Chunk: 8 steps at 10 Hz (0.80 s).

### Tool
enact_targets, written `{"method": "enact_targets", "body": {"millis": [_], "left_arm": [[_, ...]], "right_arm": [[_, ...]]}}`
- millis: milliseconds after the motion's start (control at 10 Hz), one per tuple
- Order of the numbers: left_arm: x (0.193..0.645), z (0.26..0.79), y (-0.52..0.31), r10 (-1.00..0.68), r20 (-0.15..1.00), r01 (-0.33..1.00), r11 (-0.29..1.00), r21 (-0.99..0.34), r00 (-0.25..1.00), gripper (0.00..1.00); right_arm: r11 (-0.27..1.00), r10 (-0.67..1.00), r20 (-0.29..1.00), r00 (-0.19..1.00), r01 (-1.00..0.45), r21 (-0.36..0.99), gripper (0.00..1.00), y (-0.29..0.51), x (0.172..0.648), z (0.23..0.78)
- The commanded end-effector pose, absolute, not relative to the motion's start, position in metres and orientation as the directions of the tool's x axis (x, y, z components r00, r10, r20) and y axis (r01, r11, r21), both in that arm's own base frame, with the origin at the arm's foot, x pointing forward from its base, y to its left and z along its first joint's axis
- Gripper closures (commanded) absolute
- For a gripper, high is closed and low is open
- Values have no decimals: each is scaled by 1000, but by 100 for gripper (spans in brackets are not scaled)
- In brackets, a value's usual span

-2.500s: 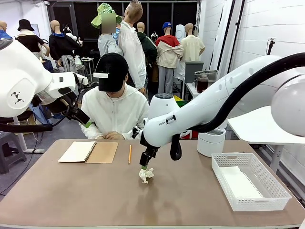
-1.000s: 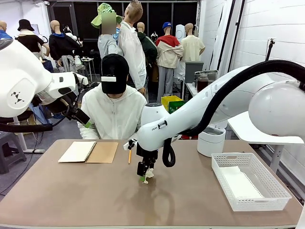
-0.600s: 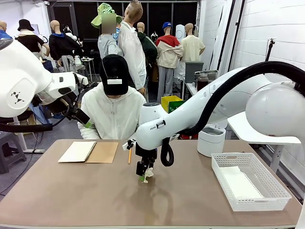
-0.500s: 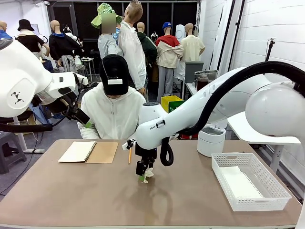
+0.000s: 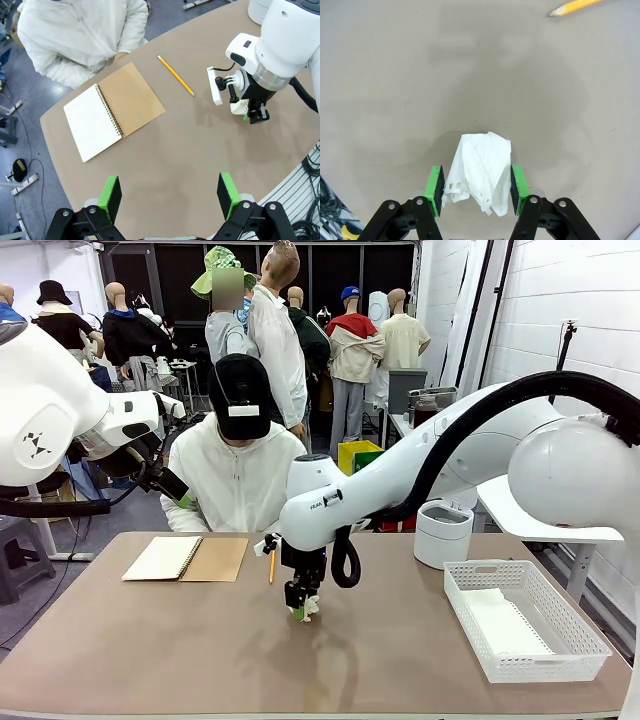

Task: Sort the paper based on its condition.
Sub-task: If a person hands you a paper, place it in the Organizing basket , and if it's crumpled, put it in the Trash can.

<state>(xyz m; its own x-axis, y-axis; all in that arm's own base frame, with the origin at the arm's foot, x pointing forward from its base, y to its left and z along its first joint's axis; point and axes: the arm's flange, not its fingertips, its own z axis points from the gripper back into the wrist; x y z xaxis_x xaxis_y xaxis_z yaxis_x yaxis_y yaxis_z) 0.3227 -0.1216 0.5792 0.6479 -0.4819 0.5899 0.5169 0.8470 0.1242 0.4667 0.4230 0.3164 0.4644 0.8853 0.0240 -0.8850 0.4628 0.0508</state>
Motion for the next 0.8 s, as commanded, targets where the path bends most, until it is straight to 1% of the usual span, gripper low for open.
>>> {"method": "enact_targets", "body": {"millis": [0, 100, 200, 300, 700], "left_arm": [[323, 579, -120, -477, 594, 516, 848, 119, 647, 0], [323, 579, -120, -477, 594, 516, 848, 119, 647, 0], [323, 579, -120, -477, 594, 516, 848, 119, 647, 0], [323, 579, -120, -477, 594, 516, 848, 119, 647, 0], [323, 579, -120, -477, 594, 516, 848, 119, 647, 0]], "right_arm": [[478, 878, -5, 478, -878, 19, 34, 430, 469, 316], [478, 879, -8, 478, -878, 28, 34, 430, 470, 316], [478, 878, -13, 478, -878, 36, 48, 431, 471, 316], [480, 877, -13, 480, -877, 36, 66, 431, 471, 315], [484, 875, -9, 484, -875, 7, 66, 426, 472, 323]]}}
